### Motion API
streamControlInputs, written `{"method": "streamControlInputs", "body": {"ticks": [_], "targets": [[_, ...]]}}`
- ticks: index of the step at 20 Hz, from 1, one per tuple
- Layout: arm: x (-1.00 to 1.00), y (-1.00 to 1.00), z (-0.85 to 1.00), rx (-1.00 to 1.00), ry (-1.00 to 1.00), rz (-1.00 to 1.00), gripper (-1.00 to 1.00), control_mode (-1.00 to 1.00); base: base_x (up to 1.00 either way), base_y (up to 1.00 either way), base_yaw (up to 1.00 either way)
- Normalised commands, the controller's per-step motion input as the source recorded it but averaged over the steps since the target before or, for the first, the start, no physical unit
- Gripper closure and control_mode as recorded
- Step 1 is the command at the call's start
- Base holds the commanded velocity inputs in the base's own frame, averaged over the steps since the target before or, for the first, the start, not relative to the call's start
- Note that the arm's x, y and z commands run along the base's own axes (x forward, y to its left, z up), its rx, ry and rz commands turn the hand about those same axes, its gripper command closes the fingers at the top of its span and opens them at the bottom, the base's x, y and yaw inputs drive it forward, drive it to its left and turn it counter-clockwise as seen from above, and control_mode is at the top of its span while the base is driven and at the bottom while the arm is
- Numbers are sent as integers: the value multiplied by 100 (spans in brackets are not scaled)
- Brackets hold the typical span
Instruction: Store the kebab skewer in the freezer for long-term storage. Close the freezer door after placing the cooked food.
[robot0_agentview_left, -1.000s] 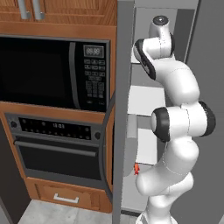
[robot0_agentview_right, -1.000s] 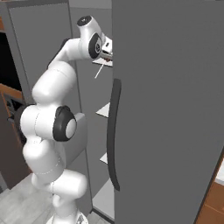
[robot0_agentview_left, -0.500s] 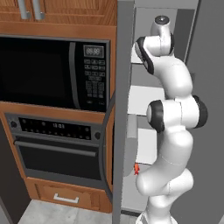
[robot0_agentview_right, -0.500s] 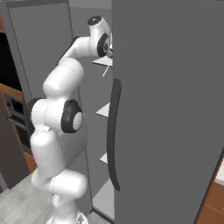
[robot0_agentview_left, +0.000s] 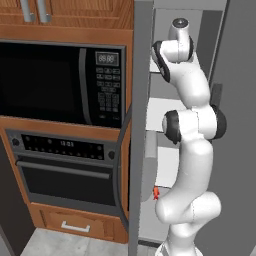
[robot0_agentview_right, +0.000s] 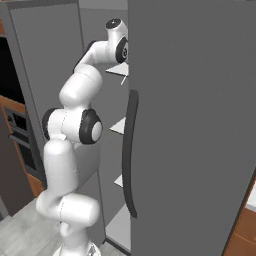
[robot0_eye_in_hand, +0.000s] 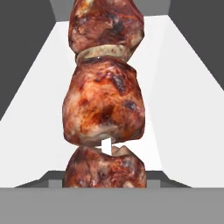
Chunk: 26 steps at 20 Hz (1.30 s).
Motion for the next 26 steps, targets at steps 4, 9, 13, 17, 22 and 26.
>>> {"method": "streamControlInputs", "body": {"ticks": [4,9,13,17,22,26], "targets": [[38,-5,-1,0,1,0,100,-100,0,0,0],[32,-16,-9,0,0,0,100,-100,0,0,0],[0,-4,-4,1,0,0,100,-100,0,0,0],[0,0,-8,0,0,0,-100,-100,0,0,0],[0,0,0,0,0,0,-100,-100,0,0,0],[0,0,0,0,0,0,-100,-100,0,0,0]]}}
